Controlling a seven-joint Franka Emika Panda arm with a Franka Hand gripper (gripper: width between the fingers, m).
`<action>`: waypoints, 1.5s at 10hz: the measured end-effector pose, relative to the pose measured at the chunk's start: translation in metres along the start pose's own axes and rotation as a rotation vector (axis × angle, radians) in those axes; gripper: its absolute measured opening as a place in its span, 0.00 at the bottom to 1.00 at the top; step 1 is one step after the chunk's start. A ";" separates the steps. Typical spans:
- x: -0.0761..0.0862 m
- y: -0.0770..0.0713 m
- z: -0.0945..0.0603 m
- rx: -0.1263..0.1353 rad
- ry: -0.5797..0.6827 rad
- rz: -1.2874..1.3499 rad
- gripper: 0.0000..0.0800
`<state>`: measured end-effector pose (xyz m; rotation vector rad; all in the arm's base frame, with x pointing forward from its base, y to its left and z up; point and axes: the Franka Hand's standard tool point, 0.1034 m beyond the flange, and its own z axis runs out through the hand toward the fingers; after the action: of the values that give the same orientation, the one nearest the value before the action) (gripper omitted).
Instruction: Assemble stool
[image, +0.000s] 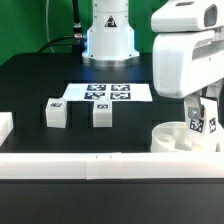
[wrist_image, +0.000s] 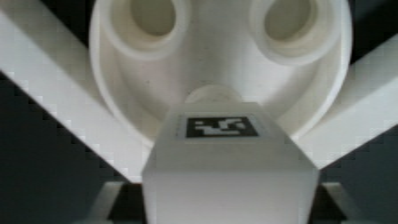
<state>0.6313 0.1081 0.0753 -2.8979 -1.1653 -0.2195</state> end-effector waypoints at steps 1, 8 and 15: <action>0.000 0.000 0.000 0.002 0.001 0.057 0.43; -0.001 -0.007 0.002 0.047 0.039 0.888 0.43; 0.001 -0.011 0.003 0.044 0.039 1.615 0.43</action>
Offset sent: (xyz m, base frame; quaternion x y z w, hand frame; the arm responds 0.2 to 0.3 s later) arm 0.0000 0.0000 0.0000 0.0000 0.0000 0.1938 0.9810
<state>0.6250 0.1173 0.0725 -2.7141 1.2281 -0.1593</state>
